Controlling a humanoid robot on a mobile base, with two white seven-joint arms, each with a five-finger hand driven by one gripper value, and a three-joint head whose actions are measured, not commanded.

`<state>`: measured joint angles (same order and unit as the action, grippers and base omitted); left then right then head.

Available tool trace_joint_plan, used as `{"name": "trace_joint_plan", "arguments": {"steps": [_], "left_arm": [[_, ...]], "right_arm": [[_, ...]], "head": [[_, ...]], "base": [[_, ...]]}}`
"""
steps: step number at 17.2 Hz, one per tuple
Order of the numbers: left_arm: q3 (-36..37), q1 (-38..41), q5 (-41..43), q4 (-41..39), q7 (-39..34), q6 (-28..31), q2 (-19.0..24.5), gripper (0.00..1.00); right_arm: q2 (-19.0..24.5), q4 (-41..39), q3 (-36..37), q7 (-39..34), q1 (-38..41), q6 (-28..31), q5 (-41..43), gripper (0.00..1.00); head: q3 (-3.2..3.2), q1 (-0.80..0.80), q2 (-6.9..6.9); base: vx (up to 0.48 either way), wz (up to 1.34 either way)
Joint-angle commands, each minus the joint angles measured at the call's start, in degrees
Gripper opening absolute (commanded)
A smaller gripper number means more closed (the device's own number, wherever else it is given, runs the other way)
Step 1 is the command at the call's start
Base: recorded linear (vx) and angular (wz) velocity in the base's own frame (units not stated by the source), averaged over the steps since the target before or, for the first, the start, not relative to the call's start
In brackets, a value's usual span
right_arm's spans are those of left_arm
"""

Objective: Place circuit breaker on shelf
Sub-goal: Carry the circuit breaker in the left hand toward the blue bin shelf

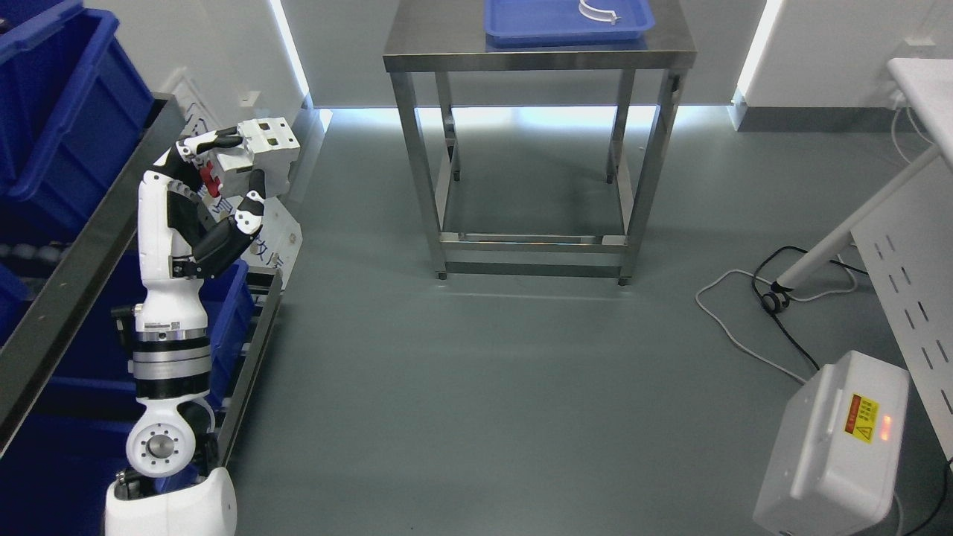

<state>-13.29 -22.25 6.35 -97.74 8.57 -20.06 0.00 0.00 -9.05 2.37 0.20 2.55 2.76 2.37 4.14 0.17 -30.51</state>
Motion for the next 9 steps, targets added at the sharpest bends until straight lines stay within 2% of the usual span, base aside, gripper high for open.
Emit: {"name": "trace_joint_plan", "arguments": {"steps": [1,5,9], "left_arm": [[-2.9,-4.7,0.1,0.0,1.9,1.5,1.0,0.2],[-6.9,-9.5,0.1,0.2,5.0,4.5,1.4,0.21],[-7.5,-9.7,0.1,0.2,6.2,5.0,6.9,0.21]], "right_arm": [[-1.0,0.0,0.0,0.0,0.0,0.0,0.0,1.0],[-1.0,0.0,0.0,0.0,0.0,0.0,0.0,1.0],[-1.0,0.0,0.0,0.0,0.0,0.0,0.0,1.0]], "head": [[0.0,0.0,0.0],[0.0,0.0,0.0],[0.0,0.0,0.0]], "base": [[-0.123,0.27],[-0.143,0.52],[-0.104,0.83]]}}
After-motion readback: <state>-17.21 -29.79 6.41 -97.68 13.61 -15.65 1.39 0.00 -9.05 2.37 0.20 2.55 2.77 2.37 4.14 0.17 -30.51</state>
